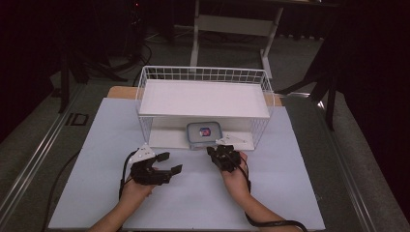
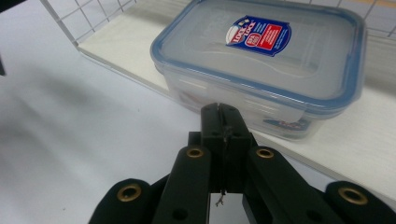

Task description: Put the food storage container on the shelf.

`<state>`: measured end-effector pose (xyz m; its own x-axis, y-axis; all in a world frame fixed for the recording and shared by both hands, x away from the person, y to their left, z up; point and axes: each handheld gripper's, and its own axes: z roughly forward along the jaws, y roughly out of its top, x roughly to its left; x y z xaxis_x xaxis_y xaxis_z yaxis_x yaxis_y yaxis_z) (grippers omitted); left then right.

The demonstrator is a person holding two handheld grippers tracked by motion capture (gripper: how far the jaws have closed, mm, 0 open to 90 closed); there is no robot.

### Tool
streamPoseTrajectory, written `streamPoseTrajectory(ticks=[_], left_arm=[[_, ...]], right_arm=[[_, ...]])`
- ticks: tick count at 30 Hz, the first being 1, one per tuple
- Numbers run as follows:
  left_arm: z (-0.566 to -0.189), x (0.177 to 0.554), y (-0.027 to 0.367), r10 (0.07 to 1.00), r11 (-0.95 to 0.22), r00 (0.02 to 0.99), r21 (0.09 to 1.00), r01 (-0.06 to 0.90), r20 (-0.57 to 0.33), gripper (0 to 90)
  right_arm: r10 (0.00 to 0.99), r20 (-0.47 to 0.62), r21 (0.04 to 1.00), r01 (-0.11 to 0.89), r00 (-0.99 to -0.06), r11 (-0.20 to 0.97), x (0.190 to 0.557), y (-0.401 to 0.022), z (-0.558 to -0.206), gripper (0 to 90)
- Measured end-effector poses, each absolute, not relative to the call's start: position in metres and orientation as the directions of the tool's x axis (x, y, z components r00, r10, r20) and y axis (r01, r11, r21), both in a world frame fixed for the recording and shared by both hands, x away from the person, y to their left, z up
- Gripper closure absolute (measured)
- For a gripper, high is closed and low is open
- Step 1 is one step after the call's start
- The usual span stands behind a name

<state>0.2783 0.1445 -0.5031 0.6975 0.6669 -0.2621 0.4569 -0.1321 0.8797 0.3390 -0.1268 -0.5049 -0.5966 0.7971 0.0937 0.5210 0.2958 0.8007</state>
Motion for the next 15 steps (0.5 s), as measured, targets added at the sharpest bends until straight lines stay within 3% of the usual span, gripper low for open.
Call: streamPoseTrajectory(ticks=[2, 5, 7, 15], left_arm=[[-0.503, 0.278, 0.142, 0.675, -0.137, 0.697, 0.887, 0.441, -0.242, 16.4], [-0.506, 0.274, 0.141, 0.707, -0.170, 0.692, 0.916, 0.364, -0.144, 13.8], [-0.507, 0.275, 0.140, 0.713, -0.171, 0.687, 0.917, 0.361, -0.137, 1.1], [-0.508, 0.274, 0.142, 0.721, -0.178, 0.683, 0.920, 0.348, -0.119, 1.2]], right_arm=[[0.797, 0.085, 0.800, 0.518, -0.598, 0.303, 0.341, -0.125, -0.507, 89.9], [0.800, 0.094, 0.799, 0.525, -0.593, 0.295, 0.345, -0.122, -0.507, 89.8], [0.803, 0.080, 0.800, 0.519, -0.591, 0.302, 0.348, -0.120, -0.507, 89.8], [0.802, 0.085, 0.791, 0.529, -0.591, 0.306, 0.359, -0.109, -0.512, 89.8]])
